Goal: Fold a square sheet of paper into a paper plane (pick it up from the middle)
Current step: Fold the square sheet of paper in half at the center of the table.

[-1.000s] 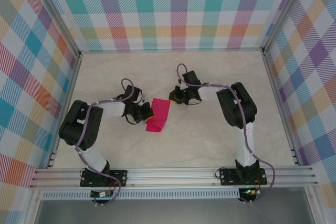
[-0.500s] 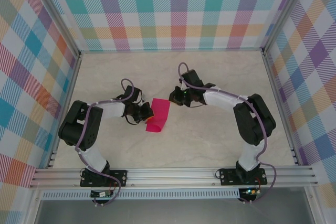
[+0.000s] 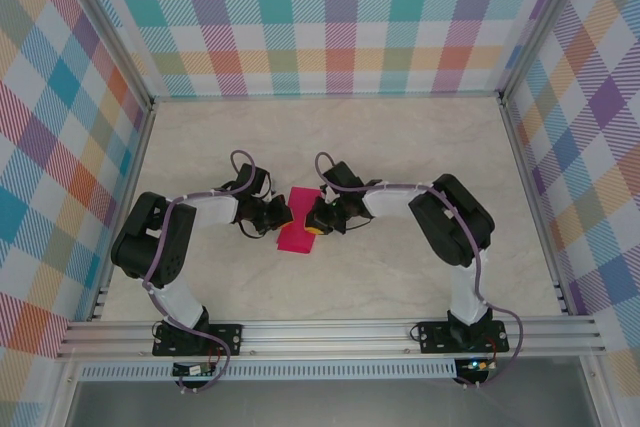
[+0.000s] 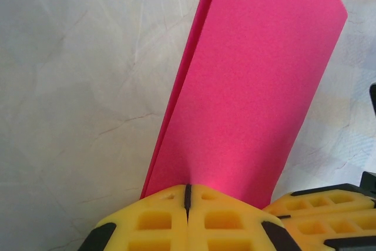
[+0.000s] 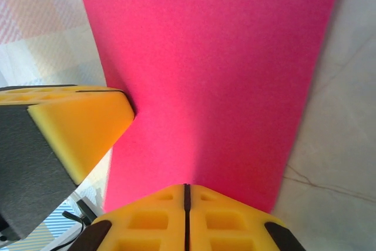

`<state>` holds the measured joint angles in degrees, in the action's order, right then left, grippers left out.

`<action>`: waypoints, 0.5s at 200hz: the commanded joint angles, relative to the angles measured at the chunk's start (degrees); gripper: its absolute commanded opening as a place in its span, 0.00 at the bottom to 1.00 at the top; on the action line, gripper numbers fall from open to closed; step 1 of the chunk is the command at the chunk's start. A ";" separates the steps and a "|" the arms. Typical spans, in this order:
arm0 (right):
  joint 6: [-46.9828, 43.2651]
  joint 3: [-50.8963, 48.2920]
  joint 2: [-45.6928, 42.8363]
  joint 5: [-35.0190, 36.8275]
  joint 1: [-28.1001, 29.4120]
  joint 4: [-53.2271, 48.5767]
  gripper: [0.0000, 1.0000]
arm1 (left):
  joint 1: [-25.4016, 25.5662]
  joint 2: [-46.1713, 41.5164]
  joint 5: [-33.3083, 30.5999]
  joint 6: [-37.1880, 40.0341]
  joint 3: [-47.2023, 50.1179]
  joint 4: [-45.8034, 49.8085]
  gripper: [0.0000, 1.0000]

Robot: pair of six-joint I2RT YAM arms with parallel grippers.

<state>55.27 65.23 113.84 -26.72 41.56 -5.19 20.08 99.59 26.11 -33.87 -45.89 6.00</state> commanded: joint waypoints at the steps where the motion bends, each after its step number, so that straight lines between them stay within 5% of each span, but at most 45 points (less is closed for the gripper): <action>1: -1.44 -1.41 0.70 -1.55 0.93 -1.28 0.07 | 0.31 5.63 -16.72 -1.09 5.33 16.68 0.00; 100: -7.60 -7.84 -9.97 0.10 1.33 -4.66 0.07 | 0.58 5.60 -18.11 -1.99 6.07 16.24 0.00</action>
<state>49.60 55.90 106.74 -26.39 42.24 -7.57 20.82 99.18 24.29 -35.16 -45.89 6.22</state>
